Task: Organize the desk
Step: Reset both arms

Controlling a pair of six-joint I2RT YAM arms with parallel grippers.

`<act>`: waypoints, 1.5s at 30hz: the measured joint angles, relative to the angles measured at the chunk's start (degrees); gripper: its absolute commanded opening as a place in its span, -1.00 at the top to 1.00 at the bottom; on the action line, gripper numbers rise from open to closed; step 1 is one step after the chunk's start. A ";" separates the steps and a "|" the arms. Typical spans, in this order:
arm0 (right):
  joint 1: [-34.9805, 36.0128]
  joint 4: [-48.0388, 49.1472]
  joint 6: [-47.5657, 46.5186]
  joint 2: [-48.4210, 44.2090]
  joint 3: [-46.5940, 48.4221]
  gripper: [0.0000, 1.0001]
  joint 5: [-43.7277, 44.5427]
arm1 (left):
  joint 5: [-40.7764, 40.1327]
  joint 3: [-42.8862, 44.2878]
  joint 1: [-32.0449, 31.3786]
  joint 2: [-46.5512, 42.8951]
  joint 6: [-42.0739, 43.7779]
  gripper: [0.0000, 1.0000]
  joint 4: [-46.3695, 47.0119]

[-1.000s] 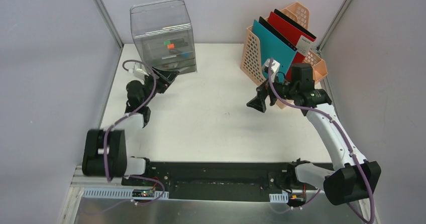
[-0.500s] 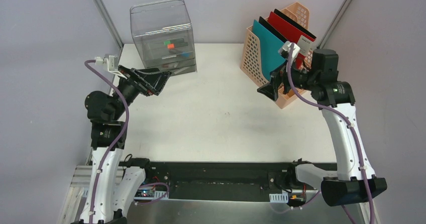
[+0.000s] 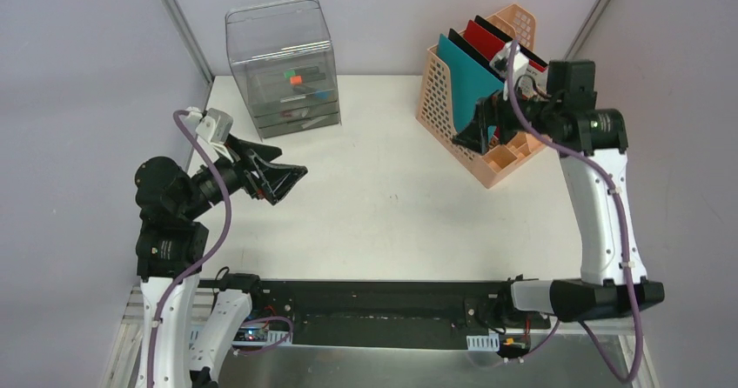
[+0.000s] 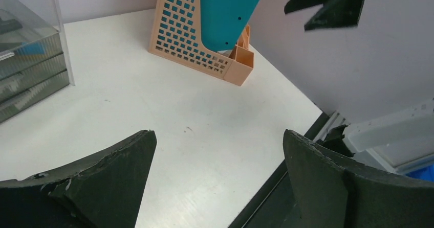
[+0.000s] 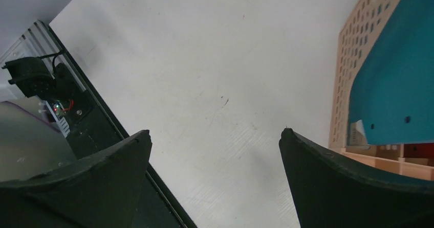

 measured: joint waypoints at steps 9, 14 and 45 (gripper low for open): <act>-11.69 -7.63 0.17 11.56 24.09 -0.99 -6.34 | -6.25 -2.03 -3.19 -3.21 10.27 -0.98 -4.26; -18.71 -7.65 0.92 10.99 25.40 -0.98 -9.03 | -7.98 -1.31 -3.19 -1.57 12.04 -0.98 -5.38; -18.21 -5.57 15.10 0.70 24.26 -0.99 -7.56 | -7.02 23.12 -3.19 10.03 3.02 -0.98 -7.04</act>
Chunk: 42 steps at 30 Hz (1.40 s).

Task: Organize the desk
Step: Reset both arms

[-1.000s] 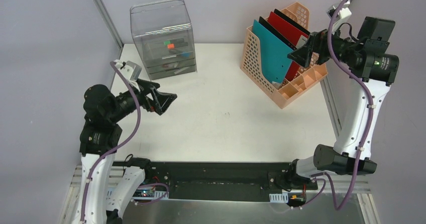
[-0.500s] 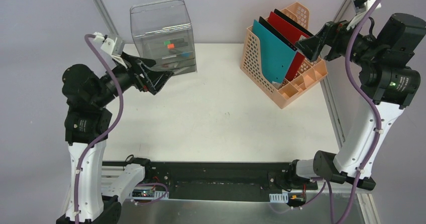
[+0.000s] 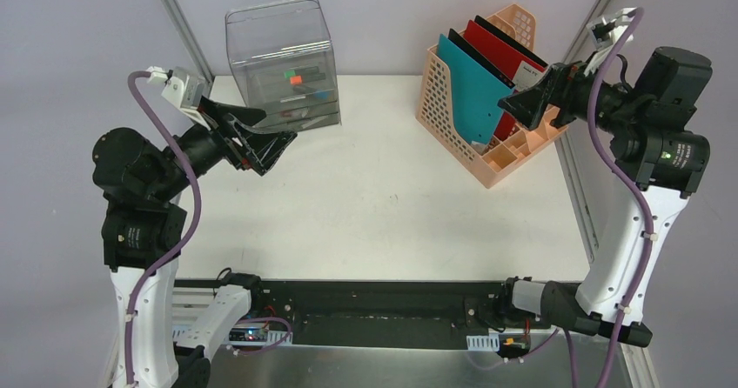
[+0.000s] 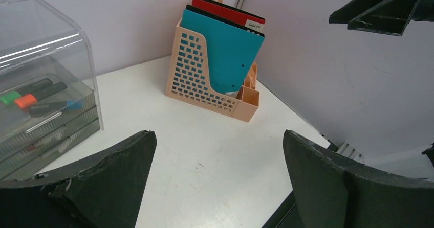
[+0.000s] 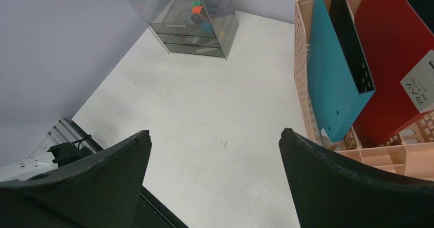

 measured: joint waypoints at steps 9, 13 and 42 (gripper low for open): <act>0.00 4.83 1.20 -3.06 -8.33 -0.99 -3.48 | 0.00 -6.69 0.00 -2.01 0.42 -0.98 0.11; -0.09 6.95 2.58 -2.95 -11.32 -0.99 -6.16 | 0.13 -9.38 0.00 -2.05 0.98 -0.98 0.37; -6.23 6.56 -4.61 -3.06 -15.28 -0.99 -9.92 | 5.73 -26.77 0.00 -9.16 5.44 -0.98 17.88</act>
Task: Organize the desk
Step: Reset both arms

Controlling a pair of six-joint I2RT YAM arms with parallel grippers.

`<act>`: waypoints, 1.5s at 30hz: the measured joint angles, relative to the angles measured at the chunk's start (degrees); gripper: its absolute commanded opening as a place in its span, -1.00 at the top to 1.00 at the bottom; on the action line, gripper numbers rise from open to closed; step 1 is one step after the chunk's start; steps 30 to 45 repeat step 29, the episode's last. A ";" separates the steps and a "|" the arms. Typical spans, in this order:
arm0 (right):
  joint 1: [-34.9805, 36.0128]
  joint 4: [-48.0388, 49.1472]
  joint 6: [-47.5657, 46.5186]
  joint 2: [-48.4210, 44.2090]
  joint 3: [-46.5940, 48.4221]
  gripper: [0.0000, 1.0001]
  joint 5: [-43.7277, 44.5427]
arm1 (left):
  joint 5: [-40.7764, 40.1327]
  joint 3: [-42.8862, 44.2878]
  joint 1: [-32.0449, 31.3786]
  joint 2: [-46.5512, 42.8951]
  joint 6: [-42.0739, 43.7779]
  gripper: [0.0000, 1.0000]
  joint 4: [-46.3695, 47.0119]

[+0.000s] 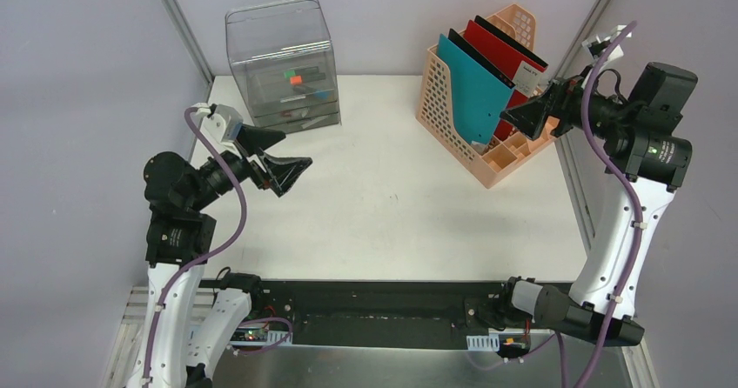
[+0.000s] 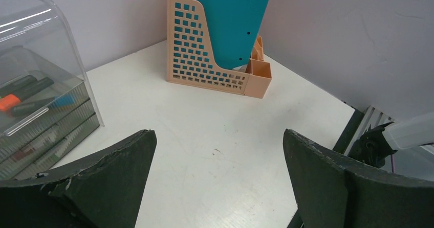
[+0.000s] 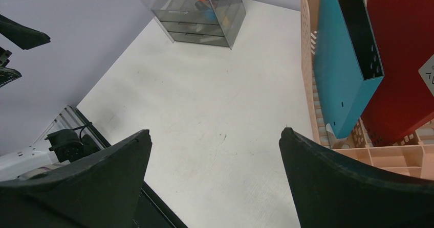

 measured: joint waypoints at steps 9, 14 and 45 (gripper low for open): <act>-0.63 0.02 -1.18 0.26 0.00 -0.99 -0.50 | -1.57 -0.46 0.00 1.62 1.20 -0.98 0.22; -0.98 0.02 -1.49 0.76 -0.02 -0.99 -0.59 | -2.43 -1.05 0.00 3.19 1.97 -0.98 -0.52; -1.86 0.07 -1.51 1.42 -0.24 -0.99 -2.12 | -3.06 -1.70 0.00 3.54 2.47 -0.98 -1.01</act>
